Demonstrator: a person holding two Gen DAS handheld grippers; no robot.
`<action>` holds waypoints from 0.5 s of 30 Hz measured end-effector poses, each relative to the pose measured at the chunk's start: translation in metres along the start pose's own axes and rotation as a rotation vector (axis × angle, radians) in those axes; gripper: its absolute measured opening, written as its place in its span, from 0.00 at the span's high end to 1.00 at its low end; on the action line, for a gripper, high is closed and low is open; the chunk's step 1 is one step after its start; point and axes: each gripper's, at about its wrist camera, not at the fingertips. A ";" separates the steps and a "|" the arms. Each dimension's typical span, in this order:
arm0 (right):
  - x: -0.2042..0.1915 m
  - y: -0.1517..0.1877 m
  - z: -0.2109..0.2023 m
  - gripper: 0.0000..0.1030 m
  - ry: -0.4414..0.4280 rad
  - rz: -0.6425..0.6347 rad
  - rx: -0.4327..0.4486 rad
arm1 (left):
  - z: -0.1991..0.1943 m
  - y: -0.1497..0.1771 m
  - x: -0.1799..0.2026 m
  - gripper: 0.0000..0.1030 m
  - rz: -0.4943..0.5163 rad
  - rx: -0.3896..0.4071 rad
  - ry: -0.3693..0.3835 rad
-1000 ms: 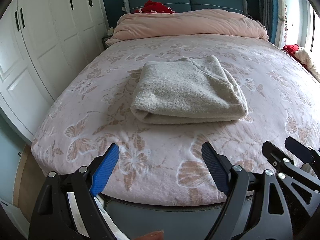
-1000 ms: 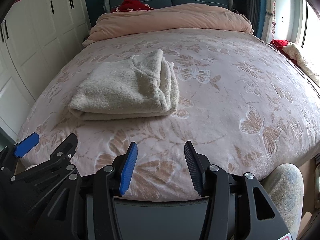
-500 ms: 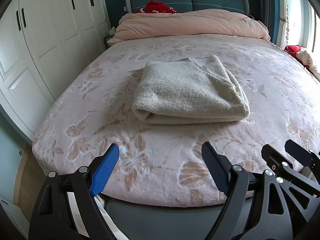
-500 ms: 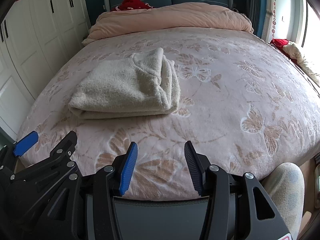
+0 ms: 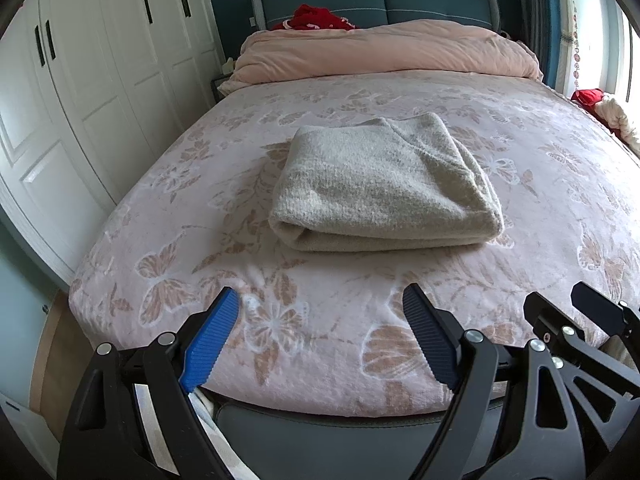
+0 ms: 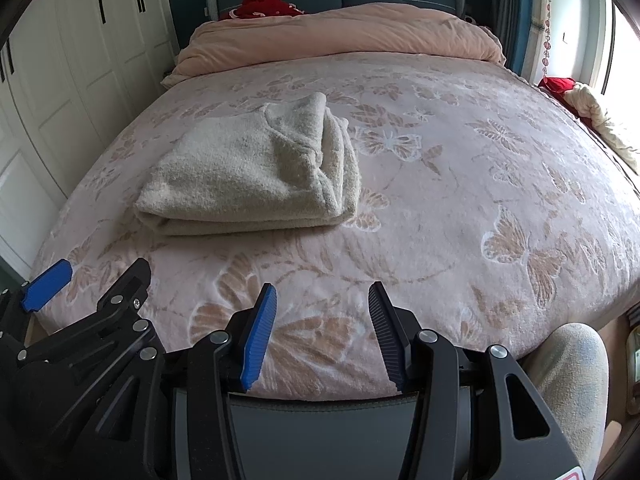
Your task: Fold small clothes
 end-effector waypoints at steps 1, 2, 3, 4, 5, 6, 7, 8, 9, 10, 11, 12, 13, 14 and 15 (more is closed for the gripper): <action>0.000 0.000 0.000 0.53 0.000 -0.001 0.001 | 0.000 0.000 -0.001 0.21 -0.004 -0.003 0.000; -0.001 0.000 0.000 0.53 0.001 -0.001 0.002 | 0.001 0.000 -0.001 0.21 -0.007 -0.006 0.002; -0.001 0.000 0.000 0.53 0.000 -0.001 0.000 | 0.002 0.000 -0.001 0.21 -0.011 -0.009 0.004; -0.001 0.000 0.000 0.53 -0.001 0.000 -0.001 | 0.002 -0.001 -0.002 0.21 -0.014 -0.013 0.005; -0.002 0.000 0.000 0.53 0.000 0.000 -0.001 | 0.002 0.000 -0.002 0.21 -0.014 -0.012 0.004; -0.002 0.000 0.000 0.53 0.002 0.000 -0.001 | 0.002 0.000 -0.002 0.21 -0.013 -0.010 0.001; -0.001 0.000 0.000 0.53 0.001 0.000 0.000 | 0.002 0.000 -0.002 0.21 -0.012 -0.009 0.000; -0.002 0.000 -0.001 0.53 0.002 0.001 0.002 | 0.002 0.000 -0.002 0.21 -0.013 -0.009 0.001; -0.002 0.000 -0.001 0.53 0.004 0.001 0.002 | 0.002 0.001 -0.001 0.21 -0.012 -0.008 0.002; -0.002 0.000 -0.001 0.53 0.003 0.004 0.002 | 0.002 0.001 -0.001 0.21 -0.011 -0.008 -0.001; -0.003 0.000 -0.001 0.53 0.004 0.005 0.001 | 0.002 0.001 -0.001 0.21 -0.011 -0.006 -0.001; -0.003 0.000 -0.001 0.53 0.006 0.005 0.001 | 0.002 0.000 -0.001 0.21 -0.010 -0.006 -0.002; -0.003 0.000 -0.001 0.53 0.007 0.006 0.000 | 0.002 0.001 -0.001 0.21 -0.010 -0.007 -0.002; -0.003 0.000 -0.001 0.53 0.007 0.005 0.000 | 0.002 0.001 -0.001 0.21 -0.009 -0.007 -0.001; -0.003 0.000 -0.001 0.54 0.007 0.004 0.001 | 0.002 0.001 0.000 0.21 -0.010 -0.008 -0.002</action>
Point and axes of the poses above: each gripper's, at about its wrist camera, not at the fingertips, and z roughly the way its jaws point, x to its right, y to its underside, and after that the axes turned 13 degrees about -x, right-handed
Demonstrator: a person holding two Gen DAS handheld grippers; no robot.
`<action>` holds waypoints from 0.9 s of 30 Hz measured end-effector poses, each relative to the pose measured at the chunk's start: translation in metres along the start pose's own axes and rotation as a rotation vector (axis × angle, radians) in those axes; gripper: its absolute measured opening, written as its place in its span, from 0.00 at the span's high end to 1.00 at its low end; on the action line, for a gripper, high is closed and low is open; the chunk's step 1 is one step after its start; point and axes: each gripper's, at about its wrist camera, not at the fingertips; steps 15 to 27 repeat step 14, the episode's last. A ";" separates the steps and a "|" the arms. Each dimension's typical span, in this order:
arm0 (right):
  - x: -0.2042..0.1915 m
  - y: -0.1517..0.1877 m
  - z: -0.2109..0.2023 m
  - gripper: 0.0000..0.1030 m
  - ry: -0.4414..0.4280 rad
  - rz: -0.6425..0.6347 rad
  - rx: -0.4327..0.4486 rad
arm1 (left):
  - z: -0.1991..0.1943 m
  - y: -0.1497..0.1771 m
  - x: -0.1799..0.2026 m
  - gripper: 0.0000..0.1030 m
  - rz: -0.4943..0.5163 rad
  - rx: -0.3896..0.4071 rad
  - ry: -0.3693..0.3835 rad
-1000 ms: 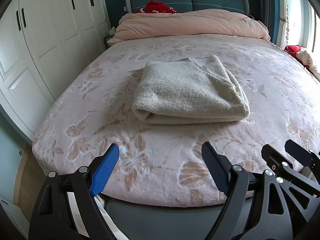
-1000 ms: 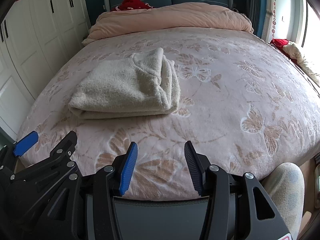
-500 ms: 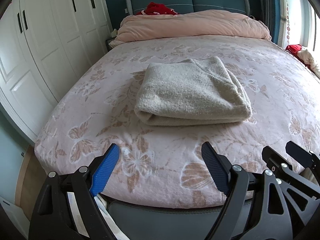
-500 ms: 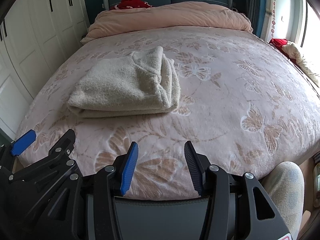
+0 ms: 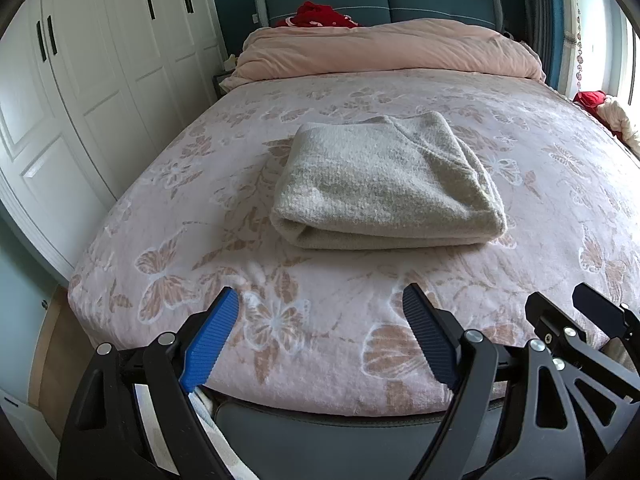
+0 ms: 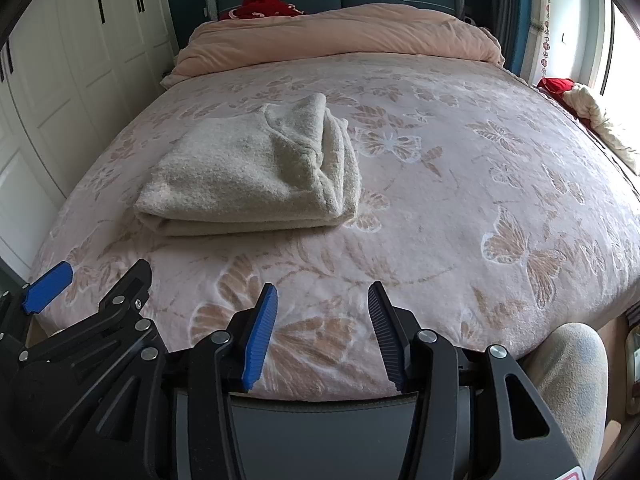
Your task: Fold small clothes
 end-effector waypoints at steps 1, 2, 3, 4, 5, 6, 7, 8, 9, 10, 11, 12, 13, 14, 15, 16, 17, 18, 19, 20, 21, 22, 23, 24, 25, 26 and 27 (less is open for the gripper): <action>0.000 0.000 0.000 0.54 0.001 -0.001 0.000 | 0.000 0.000 0.000 0.21 -0.001 0.000 -0.001; 0.000 0.000 0.000 0.54 0.001 0.000 0.000 | 0.000 0.000 0.000 0.21 -0.001 0.000 0.000; 0.000 0.000 0.000 0.54 0.001 -0.001 0.000 | 0.000 0.000 0.000 0.21 0.000 0.000 -0.001; 0.000 0.000 0.000 0.55 0.001 -0.001 0.000 | 0.000 0.000 0.000 0.21 0.000 0.001 -0.001; 0.000 0.000 0.000 0.55 0.001 0.000 -0.001 | 0.000 0.000 0.000 0.21 -0.001 0.000 -0.001; 0.000 0.000 0.000 0.55 0.002 0.000 -0.001 | 0.000 0.000 0.000 0.21 -0.001 0.000 -0.001; 0.000 0.000 0.000 0.55 0.003 0.000 -0.002 | 0.000 0.000 0.000 0.21 -0.002 -0.001 -0.002; -0.001 0.000 0.000 0.55 0.003 0.001 -0.002 | 0.000 0.000 0.000 0.21 -0.002 -0.001 -0.002; -0.001 0.001 0.000 0.55 0.005 0.002 -0.002 | 0.000 0.000 0.000 0.21 -0.002 -0.003 -0.002; -0.001 0.001 0.000 0.55 0.004 0.002 -0.001 | 0.001 0.000 0.000 0.21 -0.005 -0.006 0.000; 0.000 0.001 0.000 0.55 0.006 0.001 0.001 | 0.001 0.000 -0.001 0.21 -0.008 -0.005 0.002; 0.000 0.001 0.000 0.55 0.007 0.001 0.000 | 0.001 0.000 -0.001 0.21 -0.008 -0.003 0.003; -0.001 0.001 0.001 0.55 0.007 0.003 -0.001 | 0.001 0.000 -0.001 0.22 -0.007 -0.003 0.002; -0.001 0.001 0.001 0.55 0.008 0.003 -0.002 | 0.001 0.000 -0.001 0.22 -0.005 -0.005 0.004; -0.001 0.001 0.001 0.55 0.008 0.003 -0.002 | 0.001 0.000 -0.001 0.22 -0.005 -0.005 0.004; -0.001 0.001 0.001 0.55 0.008 0.003 -0.002 | 0.001 0.000 -0.001 0.22 -0.005 -0.005 0.004; -0.001 0.001 0.001 0.55 0.008 0.003 -0.002 | 0.001 0.000 -0.001 0.22 -0.005 -0.005 0.004; -0.001 0.001 0.001 0.55 0.008 0.003 -0.002 | 0.001 0.000 -0.001 0.22 -0.005 -0.005 0.004; -0.001 0.001 0.001 0.55 0.008 0.003 -0.002 | 0.001 0.000 -0.001 0.22 -0.005 -0.005 0.004; -0.001 0.001 0.001 0.55 0.008 0.003 -0.002 | 0.001 0.000 -0.001 0.22 -0.005 -0.005 0.004; -0.001 0.001 0.001 0.55 0.008 0.003 -0.002 | 0.001 0.000 -0.001 0.22 -0.005 -0.005 0.004; -0.001 0.001 0.001 0.55 0.008 0.003 -0.002 | 0.001 0.000 -0.001 0.22 -0.005 -0.005 0.004; -0.001 0.001 0.001 0.55 0.008 0.003 -0.002 | 0.001 0.000 -0.001 0.22 -0.005 -0.005 0.004; -0.001 0.001 0.001 0.55 0.008 0.003 -0.002 | 0.001 0.000 -0.001 0.22 -0.005 -0.005 0.004; -0.001 0.001 0.001 0.55 0.008 0.003 -0.002 | 0.001 0.000 -0.001 0.22 -0.005 -0.005 0.004; -0.001 0.001 0.001 0.55 0.008 0.003 -0.002 | 0.001 0.000 -0.001 0.22 -0.005 -0.005 0.004; -0.001 0.001 0.001 0.55 0.008 0.003 -0.002 | 0.001 0.000 -0.001 0.22 -0.005 -0.005 0.004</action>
Point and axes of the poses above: each gripper's, at about its wrist camera, not at the fingertips, and z roughly the way its jaws point, x to its right, y to its underside, and after that the axes turned 13 degrees about -x, right-handed
